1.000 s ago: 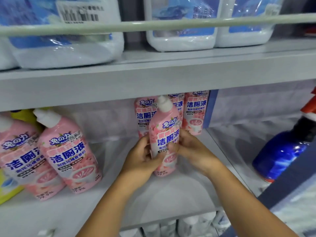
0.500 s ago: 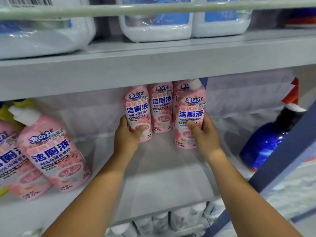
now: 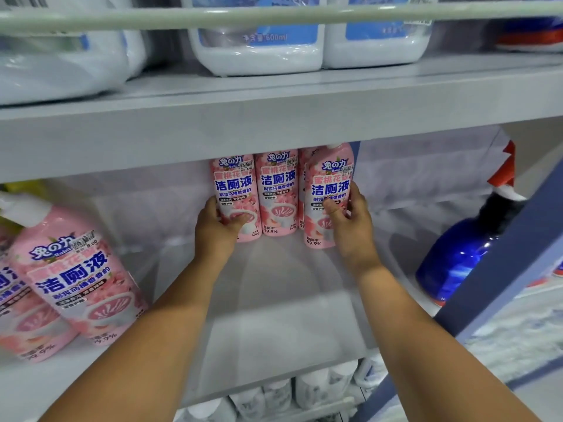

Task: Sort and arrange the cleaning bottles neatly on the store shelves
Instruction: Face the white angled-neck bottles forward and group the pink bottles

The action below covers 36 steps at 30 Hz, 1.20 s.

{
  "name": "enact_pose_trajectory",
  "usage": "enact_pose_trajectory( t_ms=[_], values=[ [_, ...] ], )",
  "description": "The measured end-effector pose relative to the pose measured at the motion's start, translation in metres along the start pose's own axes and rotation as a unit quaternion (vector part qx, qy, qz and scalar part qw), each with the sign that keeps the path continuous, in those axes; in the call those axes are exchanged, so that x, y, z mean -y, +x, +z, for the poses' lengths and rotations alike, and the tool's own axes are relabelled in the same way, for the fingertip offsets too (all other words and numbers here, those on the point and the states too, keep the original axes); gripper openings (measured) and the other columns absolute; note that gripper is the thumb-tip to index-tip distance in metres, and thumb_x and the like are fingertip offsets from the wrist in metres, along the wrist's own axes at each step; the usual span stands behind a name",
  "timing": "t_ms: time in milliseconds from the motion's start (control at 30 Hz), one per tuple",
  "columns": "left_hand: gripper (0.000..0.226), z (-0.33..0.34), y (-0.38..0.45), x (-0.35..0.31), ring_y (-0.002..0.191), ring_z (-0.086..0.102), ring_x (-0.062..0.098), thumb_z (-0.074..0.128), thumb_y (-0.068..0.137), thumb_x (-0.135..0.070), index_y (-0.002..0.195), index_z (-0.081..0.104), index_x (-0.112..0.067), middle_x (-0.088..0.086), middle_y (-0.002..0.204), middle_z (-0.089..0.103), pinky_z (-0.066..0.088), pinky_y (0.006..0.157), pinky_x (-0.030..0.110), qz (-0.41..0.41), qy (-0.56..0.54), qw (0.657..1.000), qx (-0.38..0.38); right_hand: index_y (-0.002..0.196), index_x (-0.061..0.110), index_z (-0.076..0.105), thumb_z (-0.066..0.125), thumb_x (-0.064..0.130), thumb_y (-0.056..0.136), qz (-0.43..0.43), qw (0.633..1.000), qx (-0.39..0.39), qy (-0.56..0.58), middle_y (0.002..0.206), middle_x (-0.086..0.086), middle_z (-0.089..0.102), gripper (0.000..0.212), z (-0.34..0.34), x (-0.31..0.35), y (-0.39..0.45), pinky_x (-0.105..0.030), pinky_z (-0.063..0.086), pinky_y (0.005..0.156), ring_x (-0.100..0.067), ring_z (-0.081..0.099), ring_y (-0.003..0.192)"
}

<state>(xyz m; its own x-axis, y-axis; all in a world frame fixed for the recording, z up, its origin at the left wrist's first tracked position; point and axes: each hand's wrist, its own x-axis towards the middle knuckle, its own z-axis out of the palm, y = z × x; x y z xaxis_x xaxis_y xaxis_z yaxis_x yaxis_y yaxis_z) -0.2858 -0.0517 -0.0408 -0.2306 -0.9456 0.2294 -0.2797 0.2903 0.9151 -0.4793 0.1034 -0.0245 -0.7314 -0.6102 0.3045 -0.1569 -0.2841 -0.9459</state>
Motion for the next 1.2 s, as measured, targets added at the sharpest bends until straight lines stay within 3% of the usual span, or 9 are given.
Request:
enact_pose_trajectory(
  t_ms=[200,333,433,500,600,767,900,1100,1200],
  values=[
    [0.044,-0.004,-0.001,-0.011,0.094,0.069,0.011,0.086,0.079,-0.024,0.118,0.065,-0.024,-0.009,0.107,0.072,0.058,0.084,0.032,-0.031,0.001,0.999,0.015,0.137,0.021,0.057,0.068,0.015,0.096,0.009,1.0,-0.003,0.005,0.133,-0.013,0.057,0.043,0.006,0.002,0.002,-0.02,0.057,0.07,-0.007,0.071,0.093],
    [0.067,-0.02,-0.041,-0.027,0.12,0.062,0.02,0.079,0.087,-0.025,0.146,0.049,-0.014,0.004,0.133,0.062,0.052,0.1,0.034,-0.05,-0.028,0.998,0.007,0.142,0.02,0.052,0.063,0.014,0.1,0.005,0.999,0.024,0.043,0.132,-0.012,0.064,0.044,0.007,0.008,-0.005,-0.02,0.058,0.073,-0.006,0.072,0.098],
    [0.04,-0.067,-0.109,-0.032,0.122,0.062,0.016,0.074,0.086,-0.03,0.125,0.063,-0.028,-0.002,0.132,0.064,0.047,0.098,0.019,0.037,-0.092,0.991,-0.091,0.144,0.023,0.048,0.061,0.01,0.101,0.007,0.996,0.054,0.07,0.132,-0.007,0.066,0.047,0.005,-0.005,-0.015,-0.047,0.059,0.092,-0.022,0.068,0.114],
    [0.031,-0.11,-0.147,-0.027,0.114,0.063,0.018,0.07,0.085,-0.028,0.115,0.064,-0.026,-0.007,0.122,0.062,0.048,0.098,0.028,0.112,-0.066,0.968,-0.213,0.141,0.022,0.051,0.066,0.01,0.097,0.011,0.997,0.043,0.057,0.133,-0.007,0.066,0.049,0.003,-0.02,-0.019,-0.06,0.053,0.099,-0.027,0.066,0.119],
    [0.051,-0.16,-0.155,-0.005,0.119,0.058,0.019,0.078,0.084,-0.026,0.129,0.053,-0.023,-0.001,0.13,0.054,0.048,0.105,0.041,0.117,-0.019,0.937,-0.327,0.139,0.024,0.052,0.074,0.014,0.092,0.022,0.997,0.044,0.057,0.136,-0.006,0.065,0.053,0.005,-0.033,-0.021,-0.069,0.047,0.1,-0.033,0.062,0.125],
    [0.079,-0.167,-0.128,0.012,0.123,0.063,0.021,0.085,0.08,-0.018,0.146,0.043,-0.023,0.002,0.136,0.064,0.05,0.105,0.043,-0.021,-0.013,0.97,-0.242,0.138,0.027,0.051,0.08,0.018,0.087,0.02,0.997,0.042,0.059,0.137,-0.006,0.064,0.059,0.008,-0.033,-0.022,-0.067,0.048,0.101,-0.033,0.062,0.125],
    [0.054,-0.155,-0.12,0.006,0.098,0.071,0.019,0.088,0.076,-0.017,0.119,0.057,-0.023,-0.007,0.108,0.073,0.052,0.084,0.033,-0.068,-0.014,0.979,-0.19,0.135,0.028,0.054,0.08,0.021,0.084,0.017,0.999,0.034,0.026,0.132,-0.002,0.066,0.057,0.007,-0.03,-0.022,-0.063,0.052,0.099,-0.029,0.065,0.121],
    [0.05,-0.065,-0.102,-0.029,0.075,0.07,-0.007,0.089,0.071,-0.009,0.11,0.064,-0.028,-0.016,0.091,0.076,0.049,0.058,0.007,-0.056,-0.078,0.994,-0.05,0.13,0.031,0.055,0.078,0.017,0.085,-0.002,1.0,0.028,-0.009,0.127,0.005,0.068,0.053,0.008,-0.031,-0.021,-0.056,0.054,0.099,-0.018,0.067,0.116],
    [0.045,-0.02,-0.084,-0.046,0.081,0.071,-0.004,0.089,0.07,-0.014,0.105,0.065,-0.03,-0.013,0.096,0.075,0.052,0.064,0.01,-0.016,-0.073,0.997,-0.001,0.132,0.031,0.055,0.077,0.014,0.086,-0.004,0.999,0.032,-0.021,0.126,0.009,0.068,0.053,0.006,-0.031,-0.021,-0.049,0.055,0.1,-0.012,0.066,0.115]
  ],
)
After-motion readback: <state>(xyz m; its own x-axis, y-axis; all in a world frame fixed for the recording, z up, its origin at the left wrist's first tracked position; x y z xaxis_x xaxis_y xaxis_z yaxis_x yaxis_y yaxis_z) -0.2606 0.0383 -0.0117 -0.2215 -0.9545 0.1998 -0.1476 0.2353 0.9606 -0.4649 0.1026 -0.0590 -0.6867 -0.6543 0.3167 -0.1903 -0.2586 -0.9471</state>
